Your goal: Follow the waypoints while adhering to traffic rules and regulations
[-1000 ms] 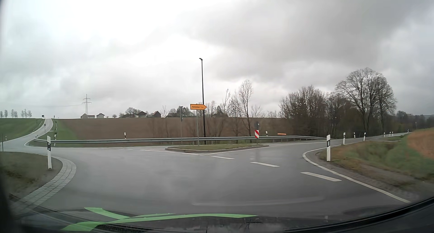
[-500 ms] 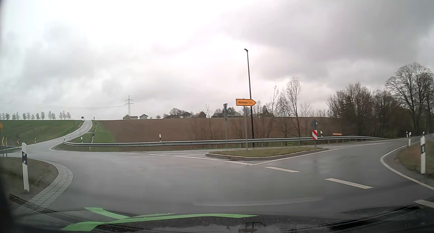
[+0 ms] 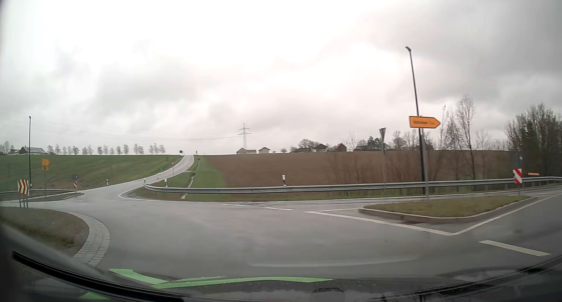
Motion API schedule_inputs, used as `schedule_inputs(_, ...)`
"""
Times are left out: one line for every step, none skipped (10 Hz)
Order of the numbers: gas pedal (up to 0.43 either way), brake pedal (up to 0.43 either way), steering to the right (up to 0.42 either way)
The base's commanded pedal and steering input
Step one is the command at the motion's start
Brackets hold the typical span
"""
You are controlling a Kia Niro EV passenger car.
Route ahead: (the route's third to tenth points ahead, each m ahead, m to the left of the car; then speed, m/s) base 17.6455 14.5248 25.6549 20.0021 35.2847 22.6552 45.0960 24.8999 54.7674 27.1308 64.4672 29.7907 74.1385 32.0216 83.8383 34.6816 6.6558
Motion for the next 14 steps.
schedule_inputs(0.110,0.000,-0.320)
schedule_inputs(0.130,0.000,-0.319)
schedule_inputs(0.157,0.000,-0.319)
schedule_inputs(0.169,0.000,-0.314)
schedule_inputs(0.177,0.000,-0.307)
schedule_inputs(0.189,0.000,-0.293)
schedule_inputs(0.197,0.000,-0.275)
schedule_inputs(0.209,0.000,-0.257)
schedule_inputs(0.220,0.000,-0.242)
schedule_inputs(0.240,0.000,-0.231)
schedule_inputs(0.287,0.000,-0.222)
schedule_inputs(0.287,0.000,-0.212)
schedule_inputs(0.287,0.000,-0.184)
schedule_inputs(0.287,0.000,-0.152)
